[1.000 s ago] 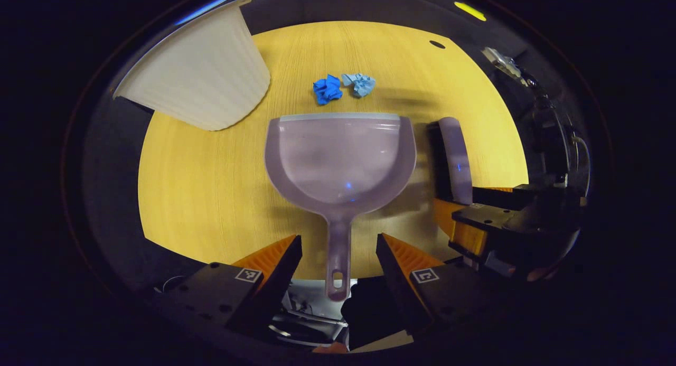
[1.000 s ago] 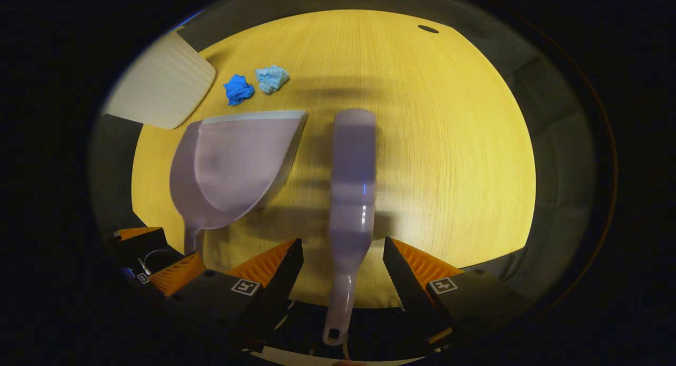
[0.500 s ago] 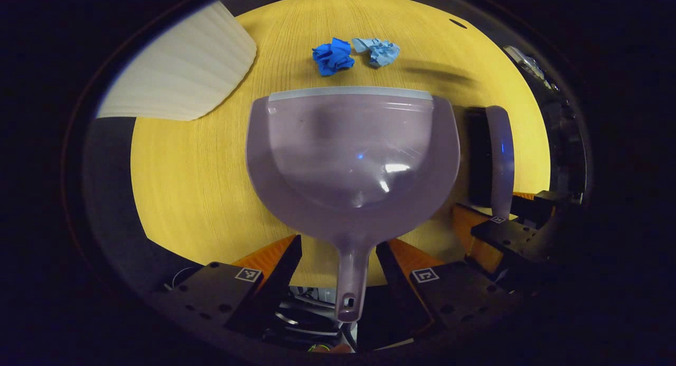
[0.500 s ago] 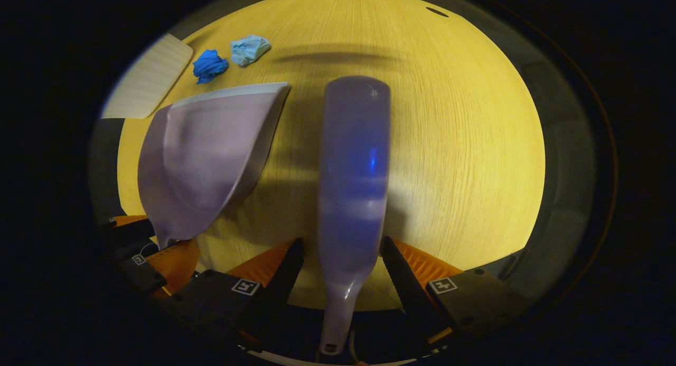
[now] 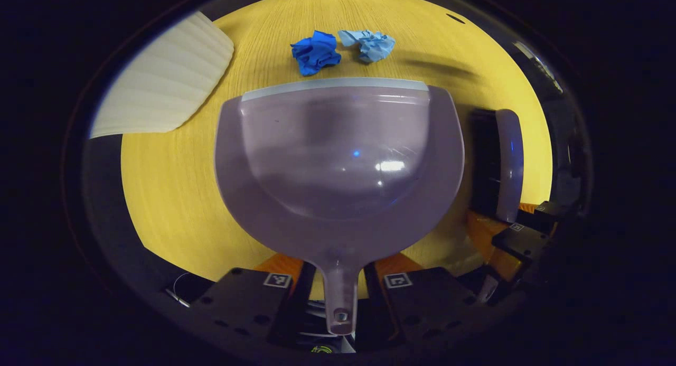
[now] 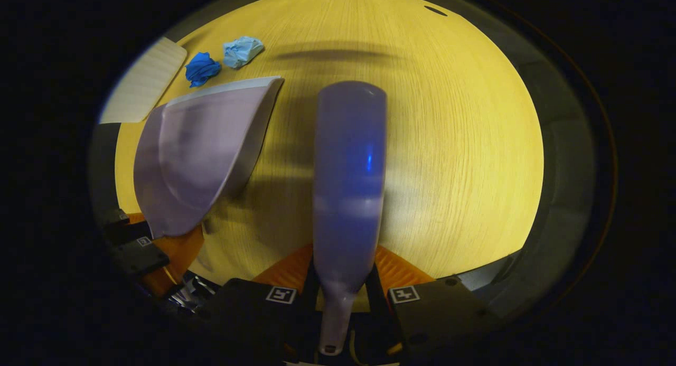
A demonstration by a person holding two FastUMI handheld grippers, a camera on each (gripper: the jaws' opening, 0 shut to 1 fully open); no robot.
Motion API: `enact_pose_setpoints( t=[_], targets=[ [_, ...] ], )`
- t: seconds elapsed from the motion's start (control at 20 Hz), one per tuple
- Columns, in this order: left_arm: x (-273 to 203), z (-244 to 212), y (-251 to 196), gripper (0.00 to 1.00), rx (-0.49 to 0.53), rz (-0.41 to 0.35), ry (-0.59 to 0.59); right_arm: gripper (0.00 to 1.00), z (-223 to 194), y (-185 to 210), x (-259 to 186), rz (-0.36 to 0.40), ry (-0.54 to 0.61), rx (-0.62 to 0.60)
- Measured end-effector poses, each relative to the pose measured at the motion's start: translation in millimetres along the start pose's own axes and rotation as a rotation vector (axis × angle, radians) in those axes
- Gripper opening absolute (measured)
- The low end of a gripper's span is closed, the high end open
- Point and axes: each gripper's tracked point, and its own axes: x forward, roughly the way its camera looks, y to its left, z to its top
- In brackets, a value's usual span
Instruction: Pick up the small broom and dustpan from the desktop, sweep the trash into the dustpan with the broom, and then empty the trash into the garbage bin.
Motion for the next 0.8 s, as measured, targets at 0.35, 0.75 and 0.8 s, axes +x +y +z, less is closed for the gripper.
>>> enact_pose_setpoints(
  t=[0.35,0.75,0.8],
  targets=[
    [1.3,-4.1,16.7,0.26,0.203,0.050,-0.062,0.27,8.8,0.6,-6.2,0.056,-0.050,-0.078],
    [1.4,0.3,16.6,0.24,0.198,0.071,-0.079,0.25,98.2,-6.6,-66.0,0.005,-0.250,-0.238],
    [2.5,0.9,15.5,0.26,0.206,0.074,-0.079,0.25,119.4,-4.0,-67.3,-0.009,-0.280,-0.255]
  ],
)
